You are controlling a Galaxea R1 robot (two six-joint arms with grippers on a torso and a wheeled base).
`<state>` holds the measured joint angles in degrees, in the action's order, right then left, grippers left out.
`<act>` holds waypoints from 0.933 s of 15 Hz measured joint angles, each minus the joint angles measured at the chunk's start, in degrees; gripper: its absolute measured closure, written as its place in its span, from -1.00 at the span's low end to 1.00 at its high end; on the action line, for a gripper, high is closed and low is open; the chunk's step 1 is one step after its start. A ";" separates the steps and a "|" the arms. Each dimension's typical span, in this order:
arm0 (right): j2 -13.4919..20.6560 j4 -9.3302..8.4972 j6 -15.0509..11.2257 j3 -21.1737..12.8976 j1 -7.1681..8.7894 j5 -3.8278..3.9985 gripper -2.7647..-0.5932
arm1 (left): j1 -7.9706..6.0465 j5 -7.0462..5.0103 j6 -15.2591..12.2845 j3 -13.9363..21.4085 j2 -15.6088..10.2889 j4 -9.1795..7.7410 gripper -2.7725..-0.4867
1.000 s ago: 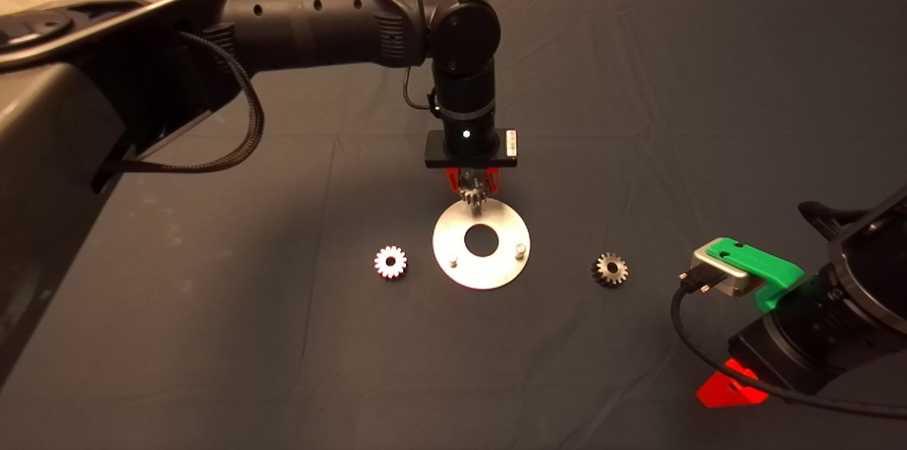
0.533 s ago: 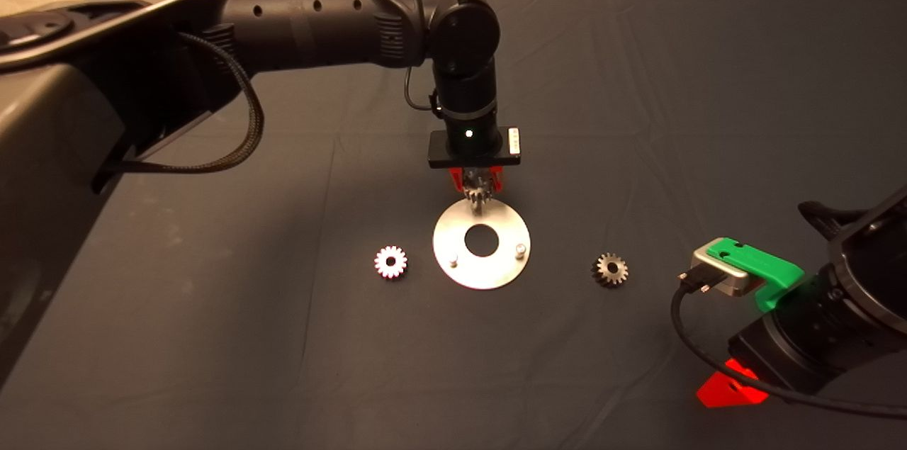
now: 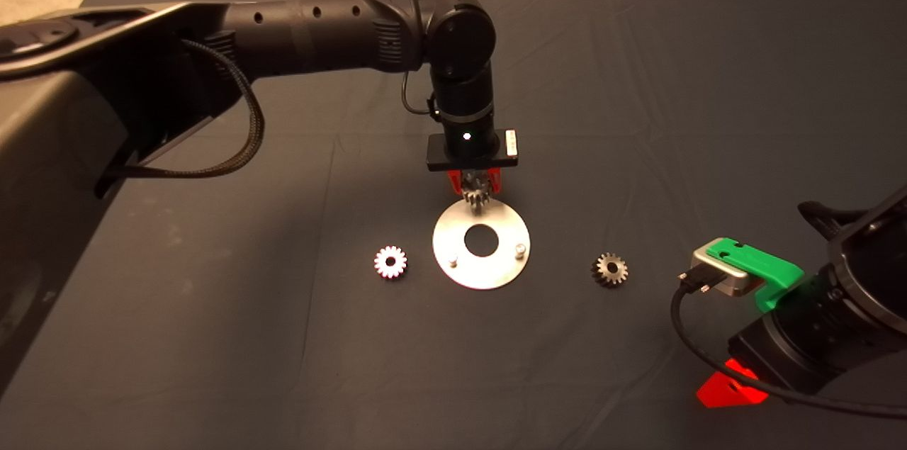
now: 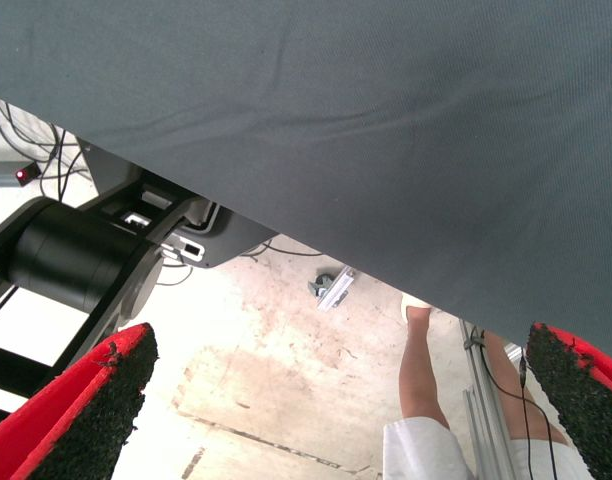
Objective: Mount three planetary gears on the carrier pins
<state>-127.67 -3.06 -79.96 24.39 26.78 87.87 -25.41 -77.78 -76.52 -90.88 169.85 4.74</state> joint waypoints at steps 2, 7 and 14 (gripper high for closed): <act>0.00 0.00 0.00 0.00 0.01 -0.02 -0.99 | -0.01 -0.02 0.00 0.00 -0.01 0.00 0.59; 0.02 0.00 0.00 0.05 0.02 -0.02 -0.99 | 0.00 -0.01 0.01 -0.04 0.00 0.00 0.59; 0.01 0.00 0.00 0.05 0.02 0.00 -0.99 | 0.00 2.12 0.00 -0.13 0.00 0.00 0.59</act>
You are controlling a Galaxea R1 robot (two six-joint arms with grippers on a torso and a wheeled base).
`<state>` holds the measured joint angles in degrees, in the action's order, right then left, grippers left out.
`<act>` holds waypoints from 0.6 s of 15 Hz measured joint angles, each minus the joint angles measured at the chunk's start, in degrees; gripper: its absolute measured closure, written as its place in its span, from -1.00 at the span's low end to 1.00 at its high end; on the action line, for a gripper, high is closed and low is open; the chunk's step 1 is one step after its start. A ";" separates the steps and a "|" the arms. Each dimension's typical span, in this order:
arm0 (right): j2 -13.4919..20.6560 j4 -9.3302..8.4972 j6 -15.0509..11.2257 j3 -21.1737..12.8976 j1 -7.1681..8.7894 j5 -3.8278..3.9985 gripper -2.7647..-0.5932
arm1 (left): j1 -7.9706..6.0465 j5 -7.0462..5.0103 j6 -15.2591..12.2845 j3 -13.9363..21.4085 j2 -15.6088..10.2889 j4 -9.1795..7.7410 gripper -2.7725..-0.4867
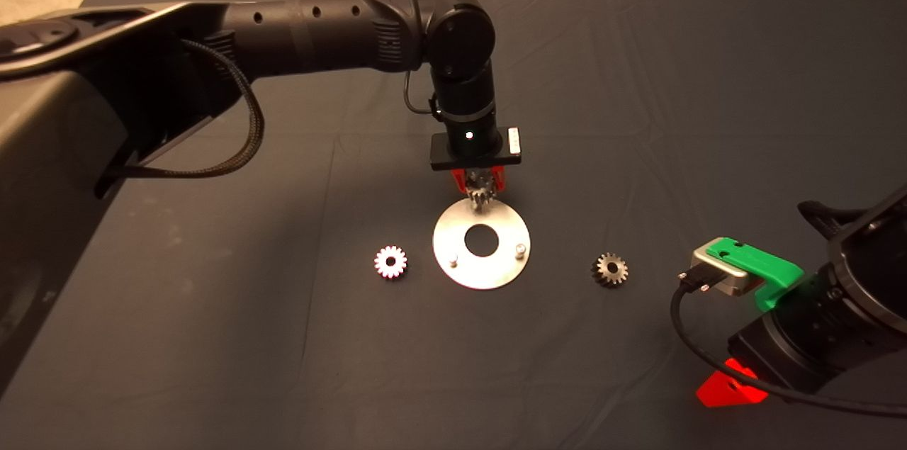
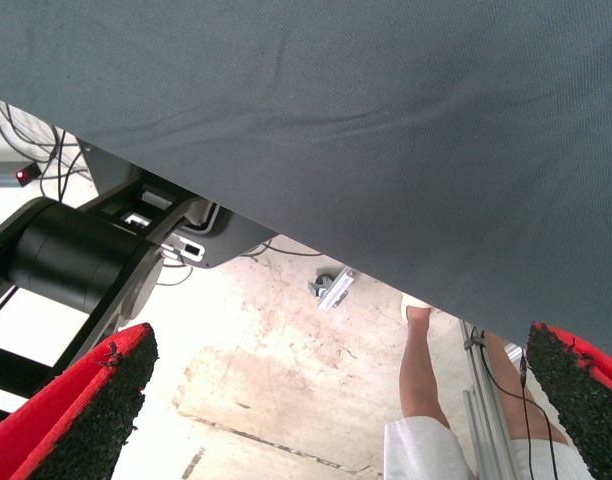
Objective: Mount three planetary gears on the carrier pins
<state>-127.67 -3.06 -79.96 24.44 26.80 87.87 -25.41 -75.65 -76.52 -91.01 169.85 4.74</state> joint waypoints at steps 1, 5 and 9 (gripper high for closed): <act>-0.01 0.00 0.00 0.00 -0.02 0.00 -0.99 | -0.02 0.13 0.00 -0.02 0.00 0.02 0.59; -0.14 0.00 0.00 0.00 -0.02 0.00 -0.99 | -0.02 0.35 -0.10 -0.72 -0.01 0.18 0.59; -0.14 0.00 0.00 0.00 -0.02 -0.02 -0.99 | 0.00 0.30 -0.10 -0.74 0.00 0.18 0.59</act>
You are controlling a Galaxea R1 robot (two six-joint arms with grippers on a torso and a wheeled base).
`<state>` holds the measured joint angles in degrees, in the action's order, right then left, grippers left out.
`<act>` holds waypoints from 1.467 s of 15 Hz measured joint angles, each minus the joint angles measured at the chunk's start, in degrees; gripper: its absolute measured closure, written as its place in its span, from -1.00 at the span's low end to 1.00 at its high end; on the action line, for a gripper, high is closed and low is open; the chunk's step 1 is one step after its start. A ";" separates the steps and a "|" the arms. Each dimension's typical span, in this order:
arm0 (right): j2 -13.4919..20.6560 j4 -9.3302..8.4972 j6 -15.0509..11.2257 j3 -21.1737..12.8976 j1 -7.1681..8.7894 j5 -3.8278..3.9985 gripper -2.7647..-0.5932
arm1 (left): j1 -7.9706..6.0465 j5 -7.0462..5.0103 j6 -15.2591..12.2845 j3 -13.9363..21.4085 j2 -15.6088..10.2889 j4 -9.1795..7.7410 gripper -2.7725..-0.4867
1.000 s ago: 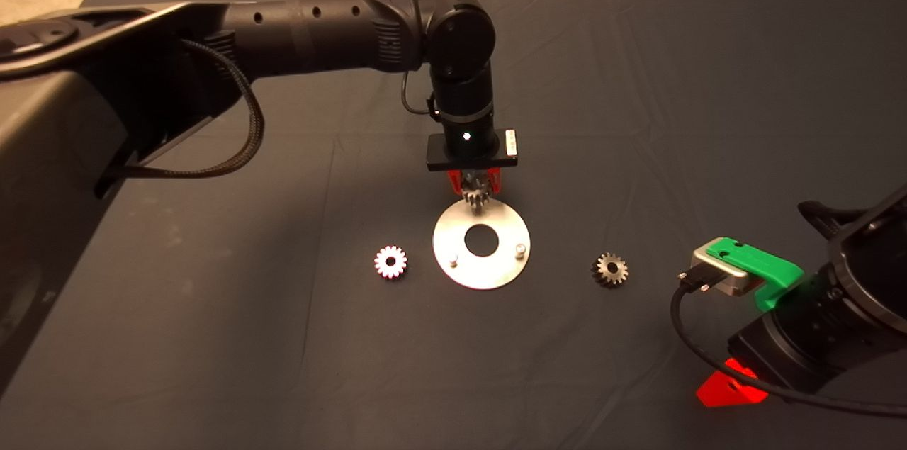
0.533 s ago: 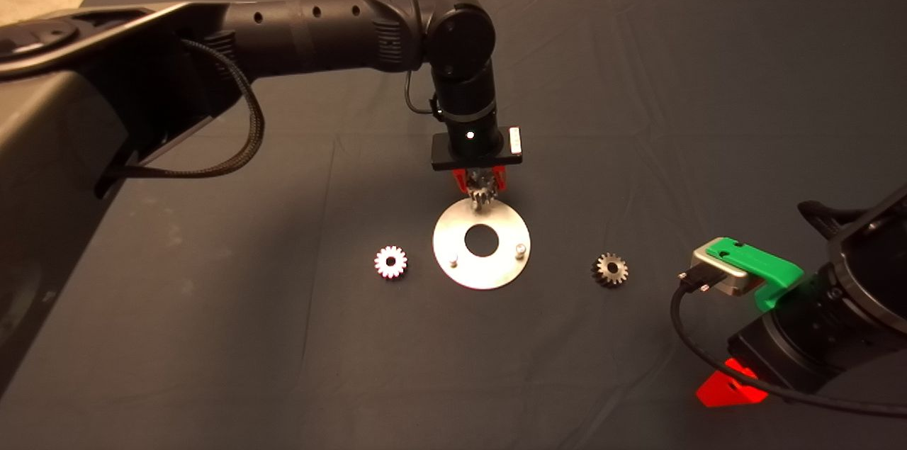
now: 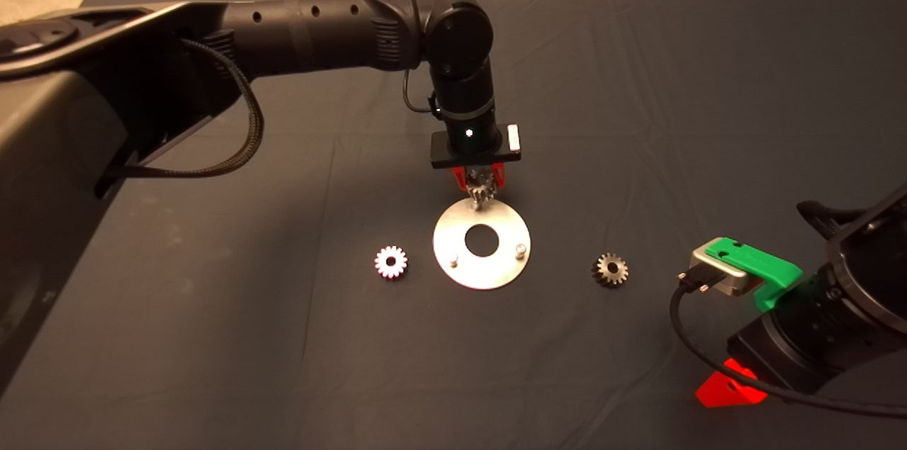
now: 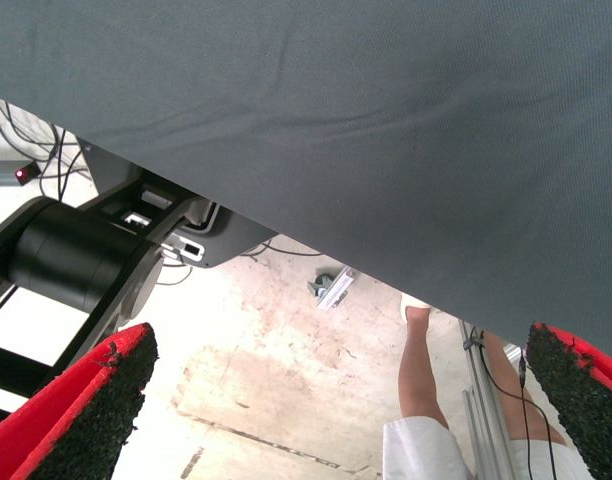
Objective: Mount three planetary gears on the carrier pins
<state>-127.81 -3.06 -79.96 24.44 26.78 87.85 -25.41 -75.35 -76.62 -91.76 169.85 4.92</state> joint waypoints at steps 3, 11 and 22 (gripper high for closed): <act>0.00 0.00 0.00 0.00 0.00 0.02 -0.99 | 0.00 -0.05 0.00 0.02 0.00 0.48 0.59; 0.00 0.00 0.00 0.00 0.00 0.00 -0.99 | 0.00 -1.79 0.00 0.15 0.00 0.91 0.60; 0.00 0.00 0.00 0.00 -0.29 0.02 -0.99 | 1.71 -1.90 0.00 0.39 0.00 1.08 0.60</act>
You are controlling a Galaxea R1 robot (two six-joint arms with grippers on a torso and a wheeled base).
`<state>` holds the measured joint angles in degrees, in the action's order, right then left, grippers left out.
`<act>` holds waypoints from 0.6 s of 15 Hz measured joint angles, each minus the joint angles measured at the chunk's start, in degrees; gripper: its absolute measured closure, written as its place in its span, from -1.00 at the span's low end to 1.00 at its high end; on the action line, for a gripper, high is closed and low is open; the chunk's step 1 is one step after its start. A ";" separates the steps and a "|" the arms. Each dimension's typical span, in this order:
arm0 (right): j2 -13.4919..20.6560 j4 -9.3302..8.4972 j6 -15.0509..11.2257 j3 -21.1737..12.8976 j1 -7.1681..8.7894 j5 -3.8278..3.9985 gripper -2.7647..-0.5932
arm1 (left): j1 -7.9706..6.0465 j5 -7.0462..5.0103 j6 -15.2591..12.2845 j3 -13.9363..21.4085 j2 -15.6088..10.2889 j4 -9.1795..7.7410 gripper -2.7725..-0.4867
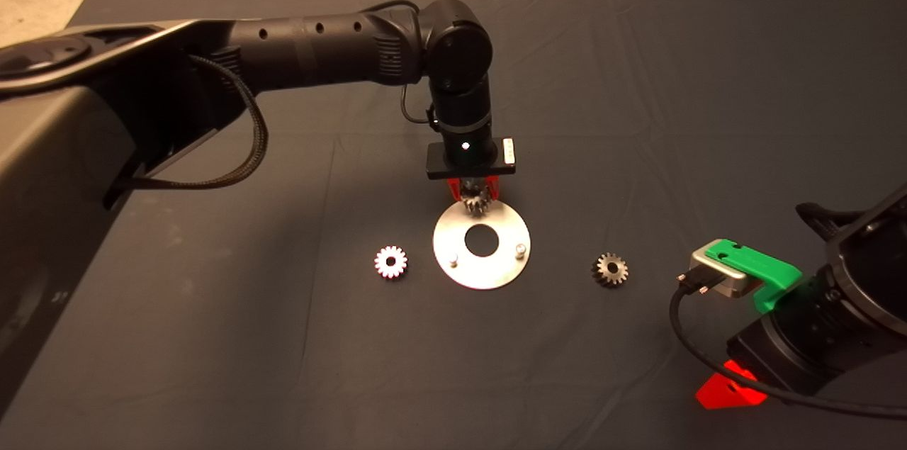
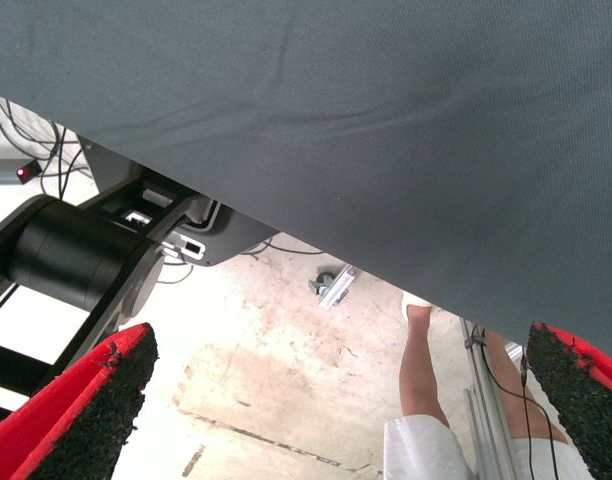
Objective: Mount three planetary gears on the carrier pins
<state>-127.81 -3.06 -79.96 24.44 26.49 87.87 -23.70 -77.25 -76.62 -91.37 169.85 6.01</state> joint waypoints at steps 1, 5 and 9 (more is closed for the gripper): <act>0.00 0.00 0.00 0.00 0.02 0.00 -0.99 | 0.00 0.02 0.00 0.00 0.00 0.02 0.60; 0.00 0.00 0.00 0.00 0.02 0.00 -0.99 | 0.00 0.02 0.00 0.00 0.00 1.29 0.60; 0.00 0.00 0.00 0.00 0.02 -0.02 -0.99 | 0.02 0.05 0.00 0.13 0.00 2.11 0.60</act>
<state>-127.81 -3.06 -79.96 24.44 26.51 87.85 -23.67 -77.20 -76.62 -91.23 169.85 8.12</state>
